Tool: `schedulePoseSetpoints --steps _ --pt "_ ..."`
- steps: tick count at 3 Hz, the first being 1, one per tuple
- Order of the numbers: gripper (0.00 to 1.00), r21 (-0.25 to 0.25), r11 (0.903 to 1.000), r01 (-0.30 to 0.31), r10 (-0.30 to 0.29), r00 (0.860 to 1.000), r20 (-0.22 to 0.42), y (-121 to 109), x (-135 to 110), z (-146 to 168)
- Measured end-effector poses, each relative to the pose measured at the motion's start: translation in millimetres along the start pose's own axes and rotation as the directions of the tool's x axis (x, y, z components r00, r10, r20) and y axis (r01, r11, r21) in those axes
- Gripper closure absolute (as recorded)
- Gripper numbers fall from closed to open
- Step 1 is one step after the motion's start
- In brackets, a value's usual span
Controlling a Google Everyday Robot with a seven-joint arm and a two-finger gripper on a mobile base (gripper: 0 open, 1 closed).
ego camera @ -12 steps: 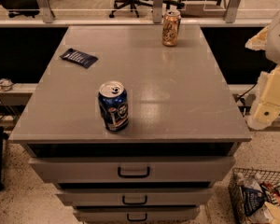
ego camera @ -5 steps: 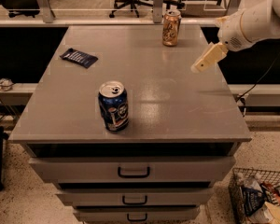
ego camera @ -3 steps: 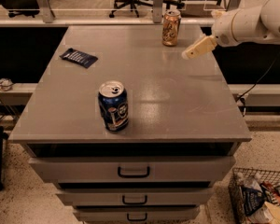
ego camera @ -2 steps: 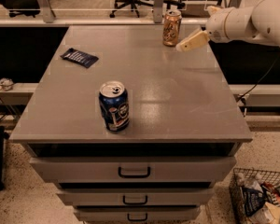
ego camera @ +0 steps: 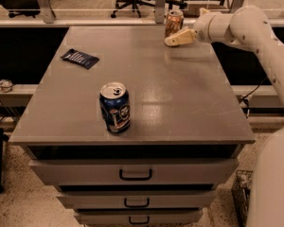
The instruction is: Knock orange can over
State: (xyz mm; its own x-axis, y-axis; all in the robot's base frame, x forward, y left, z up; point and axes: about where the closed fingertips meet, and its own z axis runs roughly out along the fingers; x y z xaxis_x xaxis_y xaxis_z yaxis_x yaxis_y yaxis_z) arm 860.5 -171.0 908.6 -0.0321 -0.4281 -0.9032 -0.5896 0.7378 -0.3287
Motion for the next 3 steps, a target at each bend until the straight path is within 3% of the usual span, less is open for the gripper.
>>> schedulePoseSetpoints --steps 1,2,3 --pt "0.00 0.021 0.9977 -0.064 0.064 0.998 0.014 -3 5 26" --pt "0.07 0.014 0.9910 -0.133 0.133 0.990 0.037 0 8 48" --pt "0.26 0.024 0.9851 -0.170 0.168 0.983 0.073 -4 10 56"
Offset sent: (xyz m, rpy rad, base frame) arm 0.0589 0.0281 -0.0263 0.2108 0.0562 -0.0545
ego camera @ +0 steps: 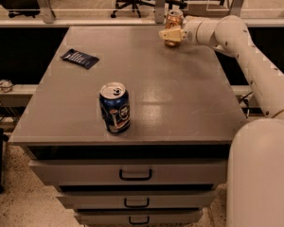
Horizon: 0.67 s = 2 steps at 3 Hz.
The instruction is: Knock orange can over
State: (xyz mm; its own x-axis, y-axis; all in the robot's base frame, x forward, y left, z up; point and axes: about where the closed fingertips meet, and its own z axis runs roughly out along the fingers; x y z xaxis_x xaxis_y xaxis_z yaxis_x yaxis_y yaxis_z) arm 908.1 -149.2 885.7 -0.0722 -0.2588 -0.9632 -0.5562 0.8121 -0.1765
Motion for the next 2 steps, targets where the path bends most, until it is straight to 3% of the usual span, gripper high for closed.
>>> schedulePoseSetpoints --steps 1,2 --pt "0.48 0.017 0.9996 -0.021 0.021 0.999 0.029 -6 -3 -5" --pt "0.71 -0.031 0.9995 -0.010 0.011 0.999 0.053 11 -21 -22"
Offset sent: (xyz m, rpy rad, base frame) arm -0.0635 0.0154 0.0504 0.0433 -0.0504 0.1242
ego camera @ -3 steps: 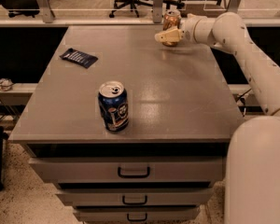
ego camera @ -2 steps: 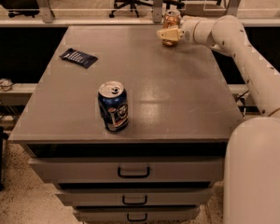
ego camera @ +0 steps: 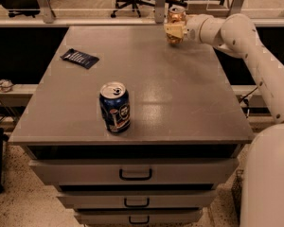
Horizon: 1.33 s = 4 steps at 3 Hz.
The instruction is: Knock orange can over
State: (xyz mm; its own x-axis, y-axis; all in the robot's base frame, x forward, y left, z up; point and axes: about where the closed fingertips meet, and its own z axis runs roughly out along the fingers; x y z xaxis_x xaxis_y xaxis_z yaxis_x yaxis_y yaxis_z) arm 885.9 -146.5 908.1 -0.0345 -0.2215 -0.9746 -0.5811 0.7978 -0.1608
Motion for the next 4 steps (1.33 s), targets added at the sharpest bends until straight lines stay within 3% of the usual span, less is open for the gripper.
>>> schedulePoseSetpoints --steps 1,2,3,4 --pt "0.95 -0.081 0.9958 0.042 -0.041 0.999 0.005 25 -23 -24" --pt "1.00 -0.187 0.9712 0.148 -0.157 0.987 -0.036 40 -51 -51" --pt "1.00 -0.235 0.9397 0.249 -0.274 0.958 -0.082 29 -73 -73" --pt "1.00 -0.332 0.8866 0.322 -0.379 0.917 -0.125 41 -84 -82"
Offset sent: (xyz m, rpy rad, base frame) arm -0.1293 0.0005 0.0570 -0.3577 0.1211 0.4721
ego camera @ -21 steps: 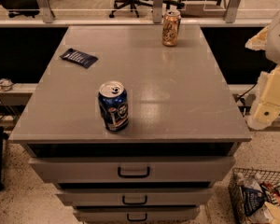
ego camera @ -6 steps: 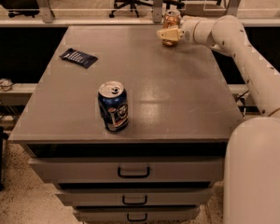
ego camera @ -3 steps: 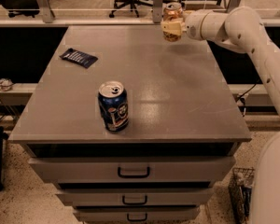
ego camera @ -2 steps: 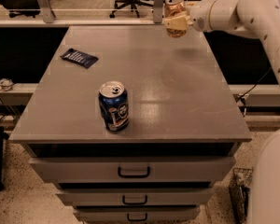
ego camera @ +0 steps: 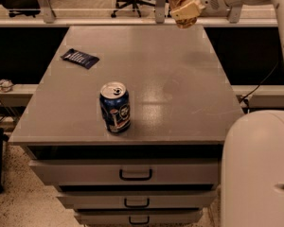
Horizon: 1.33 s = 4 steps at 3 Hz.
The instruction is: Knock orange can over
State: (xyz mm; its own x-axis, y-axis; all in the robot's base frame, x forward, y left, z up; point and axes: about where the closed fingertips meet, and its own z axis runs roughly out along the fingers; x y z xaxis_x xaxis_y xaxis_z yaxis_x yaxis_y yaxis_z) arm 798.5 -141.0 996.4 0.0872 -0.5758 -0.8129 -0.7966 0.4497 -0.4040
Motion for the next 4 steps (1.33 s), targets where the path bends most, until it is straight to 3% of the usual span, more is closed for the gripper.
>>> schedulePoseSetpoints --steps 1,2,3,4 --pt "1.00 -0.165 0.9862 -0.005 -0.007 0.997 -0.072 39 19 4" --pt "1.00 -0.246 0.9691 -0.013 -0.013 0.995 -0.104 60 27 1" --pt "1.00 -0.246 0.9691 -0.013 -0.013 0.995 -0.103 60 27 1" --pt "1.00 -0.313 0.9499 0.000 -0.030 0.995 -0.091 79 24 16"
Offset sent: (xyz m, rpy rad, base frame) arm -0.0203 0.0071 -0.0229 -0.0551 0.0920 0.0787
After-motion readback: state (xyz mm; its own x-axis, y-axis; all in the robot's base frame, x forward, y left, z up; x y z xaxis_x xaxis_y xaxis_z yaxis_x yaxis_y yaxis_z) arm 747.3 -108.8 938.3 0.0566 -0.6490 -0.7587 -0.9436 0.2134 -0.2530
